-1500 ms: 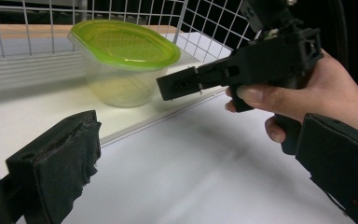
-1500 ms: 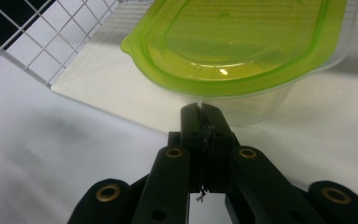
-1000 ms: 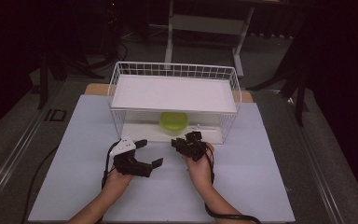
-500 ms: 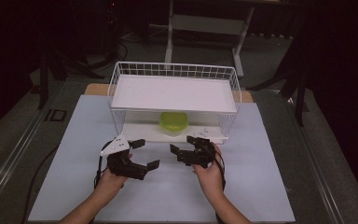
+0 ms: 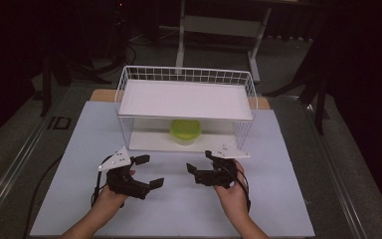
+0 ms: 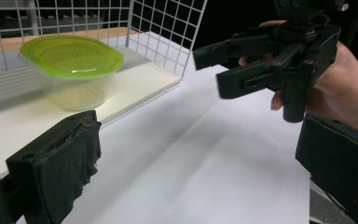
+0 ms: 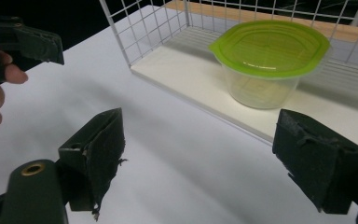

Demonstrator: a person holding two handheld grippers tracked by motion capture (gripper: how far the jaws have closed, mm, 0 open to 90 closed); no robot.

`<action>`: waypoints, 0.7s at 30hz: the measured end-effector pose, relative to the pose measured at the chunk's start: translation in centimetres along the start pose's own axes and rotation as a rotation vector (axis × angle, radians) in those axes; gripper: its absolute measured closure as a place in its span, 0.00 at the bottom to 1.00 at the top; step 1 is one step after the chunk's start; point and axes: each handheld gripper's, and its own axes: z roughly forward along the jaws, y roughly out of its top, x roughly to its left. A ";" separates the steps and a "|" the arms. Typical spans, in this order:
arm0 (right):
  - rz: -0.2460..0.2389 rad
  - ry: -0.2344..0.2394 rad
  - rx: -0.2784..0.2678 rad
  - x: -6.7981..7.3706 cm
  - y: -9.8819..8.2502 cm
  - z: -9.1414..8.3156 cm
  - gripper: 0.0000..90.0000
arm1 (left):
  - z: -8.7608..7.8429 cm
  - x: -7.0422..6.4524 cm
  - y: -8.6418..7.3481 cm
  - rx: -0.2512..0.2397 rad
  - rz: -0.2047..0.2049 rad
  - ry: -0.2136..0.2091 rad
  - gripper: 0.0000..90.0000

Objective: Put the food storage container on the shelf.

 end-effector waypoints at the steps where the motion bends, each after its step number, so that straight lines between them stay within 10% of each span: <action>1: 0.002 0.002 -0.001 0.0 -0.1 -0.2 0.19 | -0.2 0.0 -0.1 0.000 -0.003 0.000 0.01; 21: -0.023 -0.014 0.006 -0.3 -3.4 -4.8 0.16 | -3.6 0.2 -2.6 0.006 -0.037 0.027 0.01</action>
